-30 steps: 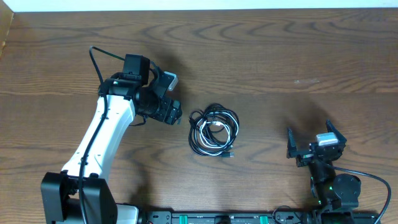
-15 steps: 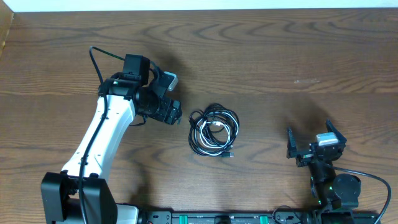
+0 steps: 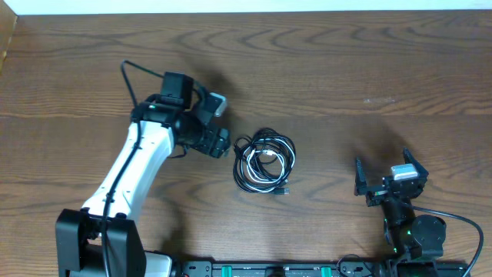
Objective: Untangle cables
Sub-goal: 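Lower the left gripper onto the bundle and grasp a black loop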
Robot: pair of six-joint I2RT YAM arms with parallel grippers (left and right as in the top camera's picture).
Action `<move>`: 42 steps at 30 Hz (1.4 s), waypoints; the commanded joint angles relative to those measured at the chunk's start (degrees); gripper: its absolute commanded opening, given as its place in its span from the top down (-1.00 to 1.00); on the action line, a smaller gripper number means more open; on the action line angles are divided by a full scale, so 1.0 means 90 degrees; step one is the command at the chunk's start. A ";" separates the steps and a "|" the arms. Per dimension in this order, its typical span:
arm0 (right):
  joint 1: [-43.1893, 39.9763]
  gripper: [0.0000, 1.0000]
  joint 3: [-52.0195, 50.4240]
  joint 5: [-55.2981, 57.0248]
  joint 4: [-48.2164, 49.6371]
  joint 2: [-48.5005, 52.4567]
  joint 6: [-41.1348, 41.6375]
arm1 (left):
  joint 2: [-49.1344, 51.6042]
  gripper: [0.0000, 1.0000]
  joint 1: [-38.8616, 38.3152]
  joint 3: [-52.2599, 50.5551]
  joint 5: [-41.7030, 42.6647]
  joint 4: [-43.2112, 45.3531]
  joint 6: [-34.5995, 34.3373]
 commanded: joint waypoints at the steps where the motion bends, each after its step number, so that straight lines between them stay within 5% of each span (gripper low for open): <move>1: -0.0034 -0.99 -0.0027 0.0027 -0.0012 -0.0034 0.0092 | 0.0070 -0.66 -0.0442 -0.0041 0.0034 0.0304 0.0204; 21: -0.0034 -0.98 -0.0027 0.0027 -0.0015 -0.0034 0.0092 | 0.1110 -0.66 -0.0782 -0.0044 0.0036 0.1569 0.0350; 29: -0.0034 -0.99 -0.0027 0.0027 -0.0015 -0.0034 0.0092 | 0.1192 -0.49 -0.0877 -0.0044 0.0109 0.1472 0.0425; 42: -0.0034 -0.99 -0.0027 0.0027 -0.0012 -0.0034 0.0092 | 0.1700 -0.49 -0.1103 -0.0049 -0.0085 0.1554 0.1185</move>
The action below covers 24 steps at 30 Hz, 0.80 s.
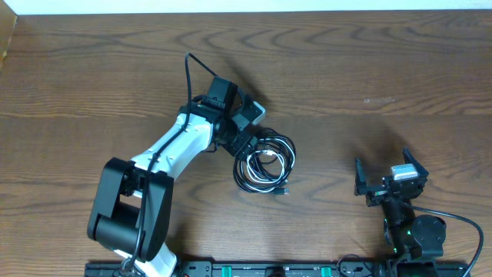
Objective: Untangle cables
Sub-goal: 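Lower the left gripper onto the bundle and grasp a black loop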
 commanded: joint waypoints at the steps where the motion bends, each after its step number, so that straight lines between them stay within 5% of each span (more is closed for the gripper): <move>1: -0.0034 -0.99 -0.0027 0.0027 -0.0015 -0.0034 0.0092 | 0.0257 -0.49 0.0017 -0.0036 -0.0046 0.0039 0.0316; 5: -0.0034 -0.99 -0.0027 0.0027 -0.0015 -0.0034 0.0092 | 0.0403 -0.48 0.0007 -0.0036 -0.0041 0.0044 0.0318; 10: -0.0034 -0.99 -0.0027 0.0027 -0.0015 -0.0034 0.0092 | 0.0648 -0.23 0.0005 -0.0036 -0.0039 0.0041 0.0316; 14: -0.0034 -0.98 -0.0027 0.0027 -0.0012 -0.0034 0.0092 | 0.0680 0.07 0.0005 -0.0036 -0.0039 0.0044 0.0316; 18: -0.0032 -0.99 -0.0027 0.0027 -0.0015 -0.0034 0.0092 | 0.0680 0.80 0.0005 -0.0036 -0.0039 0.0044 0.0313; 24: -0.0034 -0.98 -0.0027 0.0027 -0.0015 -0.0034 0.0092 | 0.0680 0.85 0.0005 -0.0036 -0.0039 0.0070 0.0311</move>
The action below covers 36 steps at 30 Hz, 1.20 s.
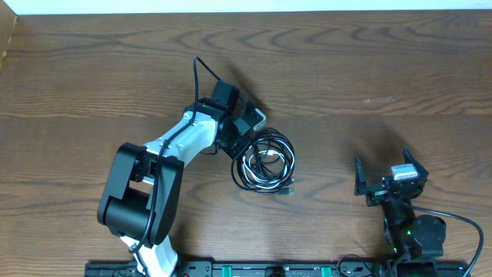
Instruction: Untangle cables
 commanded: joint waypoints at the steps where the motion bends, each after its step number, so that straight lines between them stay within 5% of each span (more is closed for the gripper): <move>1: -0.0034 -0.99 -0.0027 0.0027 -0.0015 -0.0034 0.0092 | 0.0119 0.85 -0.0007 -0.0036 -0.0056 0.0000 0.0036; 9: -0.0032 -0.99 -0.0027 0.0027 -0.0015 -0.0034 0.0092 | -0.0228 0.85 -0.0002 0.0257 -0.0131 0.0085 -0.0481; 16: -0.0034 -0.99 -0.0027 0.0027 -0.0015 -0.0034 0.0092 | -0.1751 0.85 0.0000 0.0287 -0.0593 0.0993 -0.1528; 27: -0.0034 -0.99 -0.0027 0.0027 -0.0015 -0.0034 0.0092 | -0.3691 0.85 -0.0002 0.0287 -0.0544 0.1105 -0.1574; 36: -0.0034 -0.99 -0.0027 0.0027 -0.0015 -0.0034 0.0092 | -0.4034 0.85 -0.0002 0.0282 -0.0563 0.0542 -0.1615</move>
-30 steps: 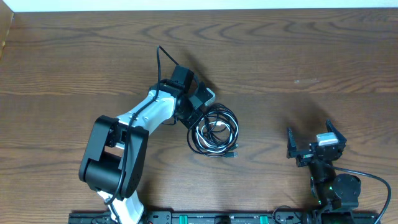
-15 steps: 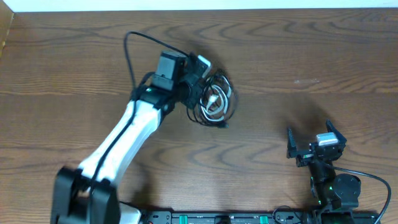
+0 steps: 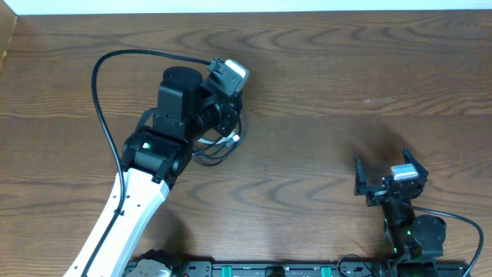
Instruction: Untangle cables
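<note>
In the overhead view my left gripper [image 3: 224, 128] is shut on the tangled bundle of black and white cables [image 3: 214, 148]. The bundle shows beneath and in front of the wrist, left of the table's middle, with a white plug [image 3: 237, 139] sticking out on its right. The arm covers most of the coil and the fingertips. Whether the bundle touches the table cannot be told. My right gripper [image 3: 382, 173] stands open and empty near the front right, far from the cables.
The brown wooden table [image 3: 346, 77] is bare apart from the cables. The left arm's own black cable [image 3: 115, 61] loops out to the back left. A light strip runs along the far edge [image 3: 246, 6].
My left gripper, then at the bundle's upper left edge in the table's middle, now holds the bundle farther left and nearer the camera. The spot where the coil lay is bare. The right arm is unchanged.
The coil lay in the table's middle with my left gripper just to its left. Then the gripper was at the coil's upper left edge and stayed there. Now the bundle is in that gripper and off its old spot. The right gripper stayed open throughout.
</note>
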Robot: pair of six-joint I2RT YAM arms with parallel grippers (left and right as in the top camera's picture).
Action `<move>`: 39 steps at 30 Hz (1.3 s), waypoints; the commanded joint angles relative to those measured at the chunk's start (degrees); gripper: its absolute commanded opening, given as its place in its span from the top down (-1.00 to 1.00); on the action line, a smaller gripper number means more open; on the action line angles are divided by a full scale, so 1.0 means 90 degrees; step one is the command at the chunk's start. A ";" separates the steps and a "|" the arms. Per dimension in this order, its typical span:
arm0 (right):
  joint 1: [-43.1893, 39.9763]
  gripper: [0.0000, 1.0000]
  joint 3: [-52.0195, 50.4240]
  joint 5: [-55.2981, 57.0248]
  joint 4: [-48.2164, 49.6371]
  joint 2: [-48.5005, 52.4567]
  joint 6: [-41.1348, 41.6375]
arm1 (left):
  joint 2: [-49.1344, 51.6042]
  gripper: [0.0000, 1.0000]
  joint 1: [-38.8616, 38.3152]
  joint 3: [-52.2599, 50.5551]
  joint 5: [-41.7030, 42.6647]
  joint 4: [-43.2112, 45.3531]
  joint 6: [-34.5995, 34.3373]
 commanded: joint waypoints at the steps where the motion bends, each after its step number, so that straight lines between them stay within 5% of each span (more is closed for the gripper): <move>1: -0.0034 -0.98 -0.0027 0.0027 -0.0012 -0.0034 0.0092 | 0.0085 0.85 -0.0002 0.0172 -0.0051 -0.0408 -0.0075; 7: -0.0034 -0.99 -0.0027 0.0100 -0.0012 -0.0034 -0.0129 | 0.0318 0.76 -0.0002 0.0163 -0.0952 -0.1052 -0.0063; 10: -0.0034 -0.98 -0.0027 0.0097 0.0010 -0.0034 -0.0129 | 0.0321 0.44 0.0000 0.0163 -0.1775 -0.1217 -0.0262; 12: -0.0034 -0.99 -0.0027 0.0097 -0.0012 -0.0034 -0.0126 | 0.0321 -0.15 0.0049 0.0160 -0.2475 -0.1418 -0.0393; 16: -0.0034 -0.99 -0.0027 0.0063 0.0005 -0.0034 -0.0124 | 0.0401 -0.39 0.0410 0.0160 -0.2497 -0.1554 -0.0393; 17: -0.0032 -0.99 -0.0027 0.0034 0.0005 -0.0034 -0.0124 | 0.0459 -0.60 0.0549 0.0160 -0.2497 -0.1574 -0.0396; 24: -0.0032 -0.99 -0.0027 0.0000 0.0007 -0.0034 0.0129 | 0.1375 -0.64 0.1411 0.0160 -0.2346 -0.1579 -0.0527; 39: -0.0032 -0.99 -0.0027 -0.0097 0.0007 -0.0034 0.0202 | 0.3196 -0.64 0.1783 0.0160 -0.2351 -0.0770 -0.0532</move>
